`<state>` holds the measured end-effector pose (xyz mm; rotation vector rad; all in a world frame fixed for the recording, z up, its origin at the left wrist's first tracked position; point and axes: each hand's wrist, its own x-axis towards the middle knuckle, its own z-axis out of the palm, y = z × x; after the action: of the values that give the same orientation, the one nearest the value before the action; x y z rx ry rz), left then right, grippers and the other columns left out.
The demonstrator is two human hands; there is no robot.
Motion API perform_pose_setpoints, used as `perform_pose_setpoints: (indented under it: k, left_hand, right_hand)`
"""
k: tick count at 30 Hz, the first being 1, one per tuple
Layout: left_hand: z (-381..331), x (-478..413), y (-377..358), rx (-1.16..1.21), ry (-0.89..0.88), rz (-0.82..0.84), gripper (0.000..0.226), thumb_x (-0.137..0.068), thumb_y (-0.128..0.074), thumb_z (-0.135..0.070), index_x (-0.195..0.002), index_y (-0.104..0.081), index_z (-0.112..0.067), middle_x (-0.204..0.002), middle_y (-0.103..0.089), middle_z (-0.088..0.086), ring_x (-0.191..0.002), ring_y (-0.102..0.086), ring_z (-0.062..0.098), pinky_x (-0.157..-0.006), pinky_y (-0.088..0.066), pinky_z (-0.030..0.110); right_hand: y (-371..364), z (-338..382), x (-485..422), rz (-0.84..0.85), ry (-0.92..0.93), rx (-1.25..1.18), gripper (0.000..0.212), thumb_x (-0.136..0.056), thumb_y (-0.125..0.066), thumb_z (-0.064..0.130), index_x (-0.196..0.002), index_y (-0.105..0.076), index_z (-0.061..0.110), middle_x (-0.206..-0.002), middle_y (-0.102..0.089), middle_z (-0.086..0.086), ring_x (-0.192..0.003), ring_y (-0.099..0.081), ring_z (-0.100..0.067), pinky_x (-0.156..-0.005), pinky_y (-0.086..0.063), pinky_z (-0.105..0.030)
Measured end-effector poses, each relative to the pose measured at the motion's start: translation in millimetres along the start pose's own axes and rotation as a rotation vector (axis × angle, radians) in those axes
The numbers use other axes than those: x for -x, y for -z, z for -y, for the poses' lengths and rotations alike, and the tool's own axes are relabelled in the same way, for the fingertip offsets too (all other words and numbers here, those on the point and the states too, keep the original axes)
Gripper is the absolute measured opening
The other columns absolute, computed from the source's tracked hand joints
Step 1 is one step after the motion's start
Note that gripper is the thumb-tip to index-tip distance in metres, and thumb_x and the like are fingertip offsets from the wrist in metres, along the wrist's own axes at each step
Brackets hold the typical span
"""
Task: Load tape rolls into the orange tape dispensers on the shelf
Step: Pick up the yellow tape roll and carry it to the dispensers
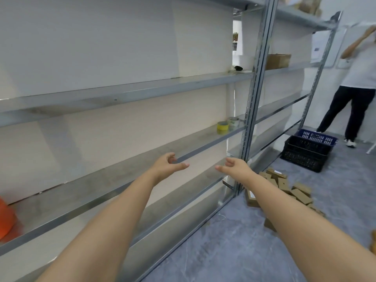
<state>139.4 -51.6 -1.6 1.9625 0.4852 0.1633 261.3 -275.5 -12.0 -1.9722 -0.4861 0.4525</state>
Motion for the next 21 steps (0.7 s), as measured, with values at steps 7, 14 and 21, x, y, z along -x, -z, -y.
perform_pose_setpoints:
  k: [7,14,21]
  left_hand:
    - [-23,-69,-37,0.016,-0.007,-0.036,0.090,-0.067,-0.074,-0.050,-0.141,-0.033,-0.017,-0.140,-0.046,0.004,-0.122,-0.046,0.017,-0.094,-0.035,0.027]
    - [-50,-125,-92,0.105,0.005,-0.063,0.084,-0.072,-0.074,-0.043,-0.140,-0.034,-0.014,-0.139,-0.047,0.006,-0.123,-0.046,0.017,-0.094,-0.033,0.025]
    - [-69,-179,-127,0.108,0.006,-0.058,0.081,-0.074,-0.074,-0.039,-0.140,-0.035,-0.013,-0.139,-0.046,0.006,-0.126,-0.045,0.017,-0.094,-0.033,0.023]
  right_hand:
    - [49,-12,-53,0.023,0.036,-0.016,0.083,-0.079,-0.068,0.037,-0.143,-0.025,0.009,-0.148,-0.035,-0.011,-0.134,-0.037,-0.026,-0.107,-0.034,-0.039]
    - [100,-27,-107,0.025,0.043,-0.008,0.079,-0.081,-0.066,0.037,-0.143,-0.026,0.010,-0.149,-0.035,-0.009,-0.134,-0.037,-0.026,-0.108,-0.032,-0.040]
    - [133,-50,-154,0.036,0.025,-0.015,0.081,-0.079,-0.068,0.036,-0.143,-0.027,0.010,-0.148,-0.037,-0.009,-0.133,-0.038,-0.024,-0.107,-0.033,-0.038]
